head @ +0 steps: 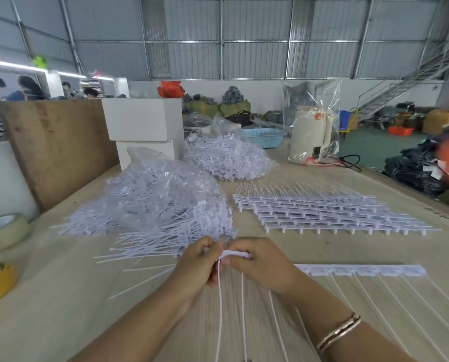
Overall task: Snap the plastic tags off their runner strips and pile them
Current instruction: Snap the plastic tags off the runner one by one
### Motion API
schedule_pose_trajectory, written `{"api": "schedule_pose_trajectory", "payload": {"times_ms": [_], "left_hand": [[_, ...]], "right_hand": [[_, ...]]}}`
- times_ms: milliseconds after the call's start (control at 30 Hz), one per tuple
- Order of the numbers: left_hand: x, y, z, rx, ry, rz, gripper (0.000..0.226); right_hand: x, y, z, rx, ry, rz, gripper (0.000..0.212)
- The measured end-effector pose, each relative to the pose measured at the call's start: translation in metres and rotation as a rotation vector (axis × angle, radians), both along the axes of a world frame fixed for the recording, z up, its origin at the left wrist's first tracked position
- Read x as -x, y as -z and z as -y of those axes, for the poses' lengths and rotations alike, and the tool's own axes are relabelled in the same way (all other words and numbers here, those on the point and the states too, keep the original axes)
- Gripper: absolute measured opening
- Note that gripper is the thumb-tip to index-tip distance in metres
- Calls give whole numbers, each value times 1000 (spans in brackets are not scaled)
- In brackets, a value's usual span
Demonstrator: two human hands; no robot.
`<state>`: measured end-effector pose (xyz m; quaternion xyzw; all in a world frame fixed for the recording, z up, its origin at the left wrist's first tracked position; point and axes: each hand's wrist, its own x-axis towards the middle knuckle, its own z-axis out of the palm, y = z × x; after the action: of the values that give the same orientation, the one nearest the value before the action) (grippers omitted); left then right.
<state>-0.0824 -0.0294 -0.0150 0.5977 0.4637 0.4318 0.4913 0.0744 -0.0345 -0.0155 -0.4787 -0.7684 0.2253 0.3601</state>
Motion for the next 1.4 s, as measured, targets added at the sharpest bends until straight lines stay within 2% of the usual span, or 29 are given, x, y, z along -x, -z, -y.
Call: {"api": "schedule_pose_trajectory", "payload": {"times_ms": [133, 233, 267, 333, 433, 500, 633, 733, 833, 933, 1033, 1133, 1233, 1400], "left_hand": [[-6, 2, 1, 71, -66, 76, 27], [-2, -5, -4, 285, -139, 409, 24], [1, -6, -5, 270, -135, 397, 24], [6, -7, -6, 118, -83, 198, 26], [6, -6, -2, -159, -13, -173, 29], [3, -1, 0, -288, -16, -348, 27], [4, 8, -4, -505, -31, -486, 23], [8, 7, -8, -589, -50, -618, 32], [11, 4, -10, -606, -71, -576, 40], [7, 1, -3, -531, 24, -513, 51], [2, 4, 2, -524, 79, -538, 41], [2, 4, 1, -527, 34, -472, 35], [4, 2, 0, -502, 34, -417, 37], [1, -1, 2, -416, 45, -397, 35]], "right_hand": [[-1, 5, 0, -56, 21, 12, 14], [0, 4, 0, -56, 33, -120, 21], [-1, 4, 0, -36, 31, -177, 24], [-4, 4, 0, -3, 20, -200, 29], [-11, 3, 0, -8, 36, -61, 29], [-16, 2, 0, 16, 56, -3, 24], [-18, -3, 4, 98, 65, -69, 17], [-19, -4, 5, 76, 52, -31, 25], [-18, -5, 8, 59, 16, -4, 30], [-11, -3, 12, 48, -58, 1, 18], [-6, -3, 16, 66, -134, -37, 12], [-13, -8, 15, 66, -79, 26, 7], [-18, -10, 14, 100, -58, 97, 24], [-13, -15, 19, 167, -124, -48, 19]]}}
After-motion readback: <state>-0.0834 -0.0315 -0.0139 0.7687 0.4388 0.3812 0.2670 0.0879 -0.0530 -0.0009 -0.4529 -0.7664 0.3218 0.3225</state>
